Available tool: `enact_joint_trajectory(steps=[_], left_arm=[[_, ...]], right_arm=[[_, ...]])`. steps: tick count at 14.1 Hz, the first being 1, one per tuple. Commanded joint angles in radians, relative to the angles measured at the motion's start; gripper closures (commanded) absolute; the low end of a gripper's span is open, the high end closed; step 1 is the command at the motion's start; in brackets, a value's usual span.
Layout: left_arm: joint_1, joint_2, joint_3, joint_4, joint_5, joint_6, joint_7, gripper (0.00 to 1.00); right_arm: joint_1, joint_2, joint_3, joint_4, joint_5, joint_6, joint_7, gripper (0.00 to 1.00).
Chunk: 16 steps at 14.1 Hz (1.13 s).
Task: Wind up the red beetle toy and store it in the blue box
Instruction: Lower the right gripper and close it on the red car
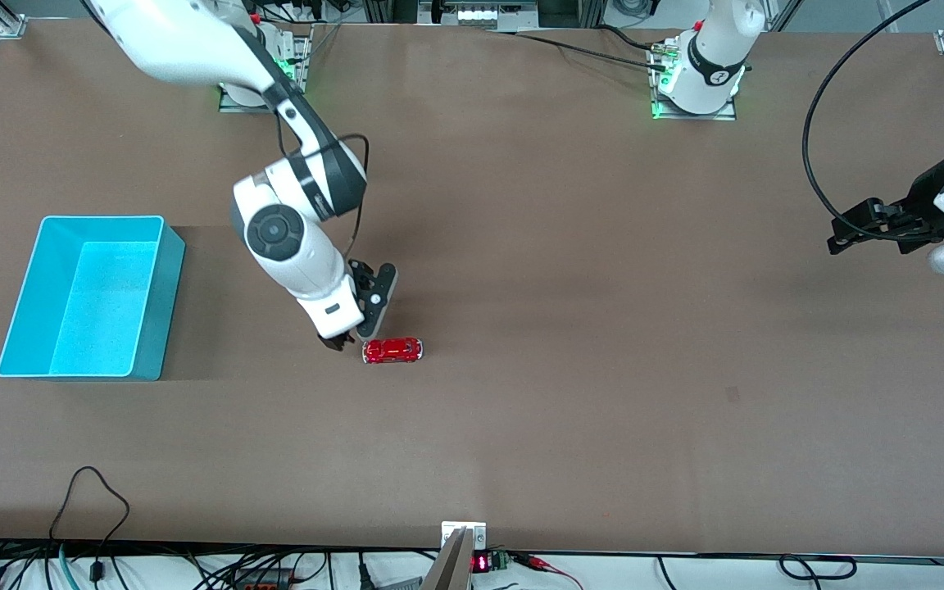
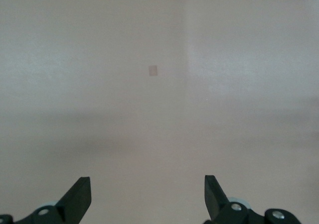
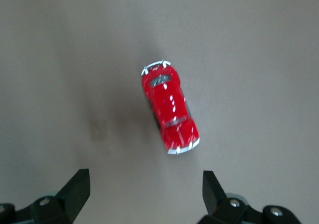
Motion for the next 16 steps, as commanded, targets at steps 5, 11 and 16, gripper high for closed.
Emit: enact_joint_trajectory(steps=[5, 11, 16], left_arm=[[0.121, -0.013, -0.118, -0.005, -0.001, -0.003, 0.018, 0.00], [0.123, -0.082, -0.118, -0.100, 0.001, -0.002, 0.005, 0.00], [0.124, -0.074, -0.119, -0.088, 0.001, -0.002, 0.014, 0.00]], right_arm=[[0.041, 0.110, -0.011, 0.080, -0.024, 0.104, -0.033, 0.00], [0.088, 0.191, -0.044, 0.123, -0.067, 0.172, -0.035, 0.00], [0.122, 0.225, -0.074, 0.130, -0.086, 0.213, -0.035, 0.00]])
